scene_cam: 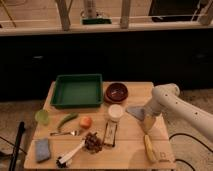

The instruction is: Place towel in tray

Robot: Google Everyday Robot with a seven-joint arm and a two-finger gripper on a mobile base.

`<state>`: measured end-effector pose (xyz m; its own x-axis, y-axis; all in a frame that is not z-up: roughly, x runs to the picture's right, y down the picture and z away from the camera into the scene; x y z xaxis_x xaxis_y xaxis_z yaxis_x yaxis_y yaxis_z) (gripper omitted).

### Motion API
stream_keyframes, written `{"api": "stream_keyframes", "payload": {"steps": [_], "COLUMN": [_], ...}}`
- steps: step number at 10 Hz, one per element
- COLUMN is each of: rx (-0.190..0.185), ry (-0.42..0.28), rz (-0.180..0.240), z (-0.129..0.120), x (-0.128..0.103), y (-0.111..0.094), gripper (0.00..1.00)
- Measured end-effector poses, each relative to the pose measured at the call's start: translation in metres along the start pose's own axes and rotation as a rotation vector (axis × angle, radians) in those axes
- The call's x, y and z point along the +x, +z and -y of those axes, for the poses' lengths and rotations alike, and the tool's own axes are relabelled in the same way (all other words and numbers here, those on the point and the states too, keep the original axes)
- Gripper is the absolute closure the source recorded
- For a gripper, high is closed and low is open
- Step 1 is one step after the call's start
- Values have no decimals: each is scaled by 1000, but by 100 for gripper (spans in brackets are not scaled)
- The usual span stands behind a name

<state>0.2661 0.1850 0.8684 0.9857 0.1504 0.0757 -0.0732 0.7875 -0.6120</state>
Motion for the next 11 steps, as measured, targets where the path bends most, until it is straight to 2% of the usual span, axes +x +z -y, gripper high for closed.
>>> {"api": "stream_keyframes", "payload": {"steps": [3, 8, 9, 11], "rx": [29, 29, 23, 10], "ry": [-20, -53, -53, -52], "rz": [15, 29, 30, 37], "z": [8, 26, 27, 30], "x": [-7, -21, -21, -21], "y": [0, 9, 11, 18], "gripper": [20, 21, 25, 47]}}
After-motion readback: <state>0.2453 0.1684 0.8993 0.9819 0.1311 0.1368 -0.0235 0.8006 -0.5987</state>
